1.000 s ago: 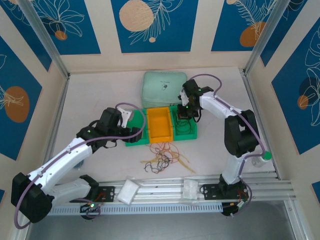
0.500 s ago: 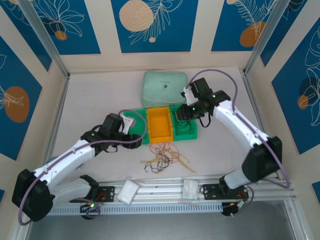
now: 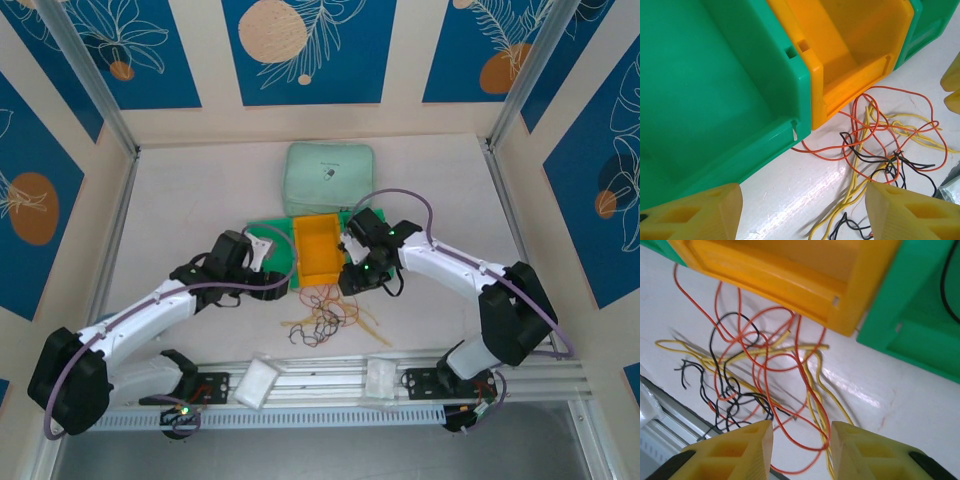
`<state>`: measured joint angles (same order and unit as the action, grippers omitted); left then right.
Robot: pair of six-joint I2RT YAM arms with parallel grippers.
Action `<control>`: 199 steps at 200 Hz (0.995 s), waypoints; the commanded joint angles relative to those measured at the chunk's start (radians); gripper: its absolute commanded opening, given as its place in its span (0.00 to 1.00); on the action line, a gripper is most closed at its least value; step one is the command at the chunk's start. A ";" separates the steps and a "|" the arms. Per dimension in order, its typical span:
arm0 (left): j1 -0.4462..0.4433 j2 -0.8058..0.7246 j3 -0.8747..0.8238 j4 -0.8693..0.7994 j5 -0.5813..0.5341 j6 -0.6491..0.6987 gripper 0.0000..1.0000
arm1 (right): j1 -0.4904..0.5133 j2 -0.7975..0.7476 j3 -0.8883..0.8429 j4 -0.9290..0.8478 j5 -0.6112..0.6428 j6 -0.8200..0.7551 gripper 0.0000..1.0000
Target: Untangle the cables
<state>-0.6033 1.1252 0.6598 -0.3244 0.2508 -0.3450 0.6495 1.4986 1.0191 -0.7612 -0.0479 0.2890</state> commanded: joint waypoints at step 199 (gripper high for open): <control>-0.018 -0.124 -0.010 0.019 0.005 0.033 0.64 | 0.093 -0.213 0.321 -0.140 0.044 0.027 0.00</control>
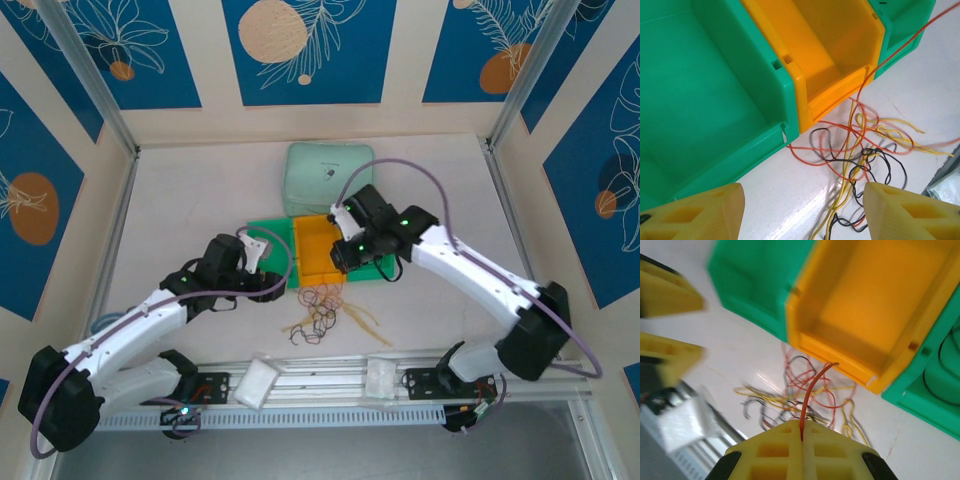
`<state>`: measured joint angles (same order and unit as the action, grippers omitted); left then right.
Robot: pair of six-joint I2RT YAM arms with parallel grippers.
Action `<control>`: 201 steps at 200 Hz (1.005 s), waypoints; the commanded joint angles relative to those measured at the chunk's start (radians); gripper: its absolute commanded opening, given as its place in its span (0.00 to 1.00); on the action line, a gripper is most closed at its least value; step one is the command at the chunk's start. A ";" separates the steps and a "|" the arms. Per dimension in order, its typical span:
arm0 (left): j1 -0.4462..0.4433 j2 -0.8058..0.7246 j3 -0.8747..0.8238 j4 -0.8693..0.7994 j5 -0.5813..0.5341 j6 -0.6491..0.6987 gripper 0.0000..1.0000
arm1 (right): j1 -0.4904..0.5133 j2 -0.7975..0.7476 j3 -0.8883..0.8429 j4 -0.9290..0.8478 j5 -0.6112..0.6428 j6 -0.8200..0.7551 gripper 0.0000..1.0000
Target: Untangle the cables
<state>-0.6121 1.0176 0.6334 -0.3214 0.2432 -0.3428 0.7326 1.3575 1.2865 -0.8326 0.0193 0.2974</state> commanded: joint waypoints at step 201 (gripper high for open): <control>-0.333 0.348 0.160 0.337 -0.088 0.244 0.65 | -0.123 -0.222 0.103 0.013 -0.355 0.227 0.00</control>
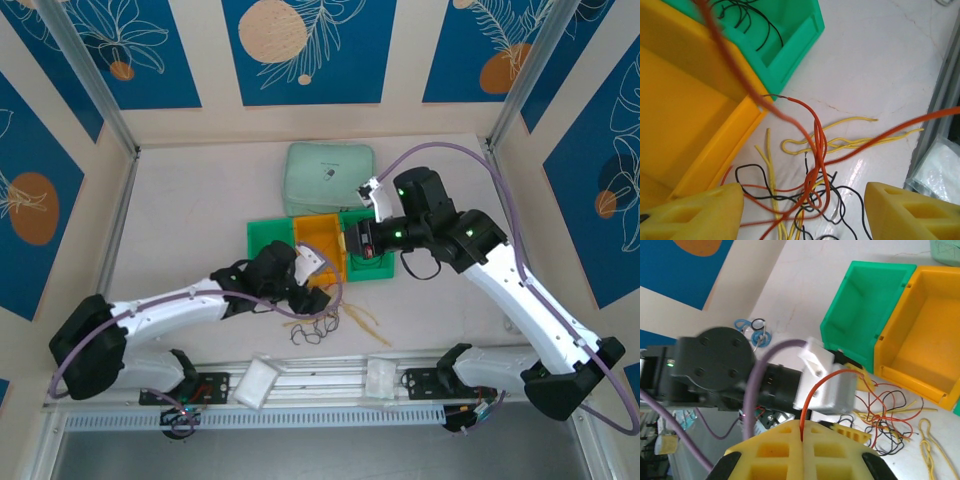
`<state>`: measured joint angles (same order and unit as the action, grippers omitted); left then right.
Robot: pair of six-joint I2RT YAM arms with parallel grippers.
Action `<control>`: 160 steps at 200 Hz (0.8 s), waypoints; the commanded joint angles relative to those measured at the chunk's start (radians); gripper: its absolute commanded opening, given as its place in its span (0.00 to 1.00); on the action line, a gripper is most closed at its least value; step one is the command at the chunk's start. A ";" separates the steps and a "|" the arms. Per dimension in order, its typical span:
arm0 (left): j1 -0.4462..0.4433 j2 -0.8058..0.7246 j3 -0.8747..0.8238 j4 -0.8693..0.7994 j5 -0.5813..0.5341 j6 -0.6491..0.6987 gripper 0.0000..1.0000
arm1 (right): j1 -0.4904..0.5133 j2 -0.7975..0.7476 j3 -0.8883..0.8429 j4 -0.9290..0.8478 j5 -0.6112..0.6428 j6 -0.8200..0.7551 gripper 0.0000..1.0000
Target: Untangle the cables
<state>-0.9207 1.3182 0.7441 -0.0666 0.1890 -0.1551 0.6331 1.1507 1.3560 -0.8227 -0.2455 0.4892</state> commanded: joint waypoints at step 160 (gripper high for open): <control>-0.040 0.268 -0.063 0.288 -0.057 -0.041 0.30 | -0.468 -0.236 0.144 -0.047 -0.143 0.020 0.00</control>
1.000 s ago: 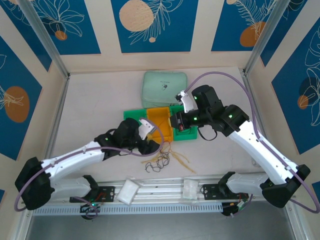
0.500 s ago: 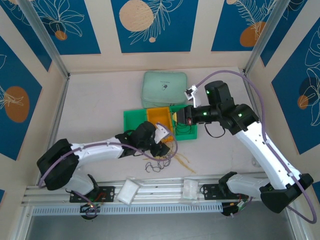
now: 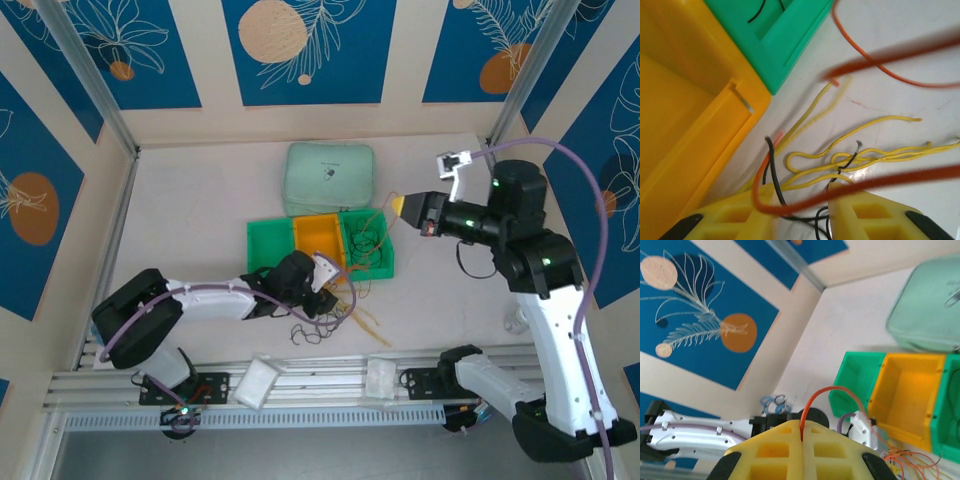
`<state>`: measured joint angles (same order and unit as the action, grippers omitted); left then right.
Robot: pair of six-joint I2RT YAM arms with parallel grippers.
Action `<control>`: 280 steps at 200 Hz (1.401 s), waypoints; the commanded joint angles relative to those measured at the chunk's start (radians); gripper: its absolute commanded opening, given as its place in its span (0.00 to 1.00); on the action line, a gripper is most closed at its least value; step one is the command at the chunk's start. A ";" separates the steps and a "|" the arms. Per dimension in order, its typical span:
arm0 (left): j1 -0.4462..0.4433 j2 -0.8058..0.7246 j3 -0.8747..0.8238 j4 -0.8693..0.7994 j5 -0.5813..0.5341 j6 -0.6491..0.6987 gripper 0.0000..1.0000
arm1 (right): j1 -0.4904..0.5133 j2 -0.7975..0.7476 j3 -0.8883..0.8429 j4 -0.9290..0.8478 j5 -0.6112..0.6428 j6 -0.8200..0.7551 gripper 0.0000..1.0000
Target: Untangle the cables
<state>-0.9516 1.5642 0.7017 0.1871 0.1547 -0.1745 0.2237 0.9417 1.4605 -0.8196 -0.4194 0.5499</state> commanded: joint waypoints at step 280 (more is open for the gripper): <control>-0.007 -0.186 0.092 -0.150 0.068 -0.008 0.46 | -0.309 0.048 0.414 -0.288 0.186 -0.275 0.01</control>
<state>-0.9516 1.4445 0.7418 0.1032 0.1825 -0.2165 -0.0811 0.9909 1.8553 -1.0760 -0.1196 0.2592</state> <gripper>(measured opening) 0.458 0.053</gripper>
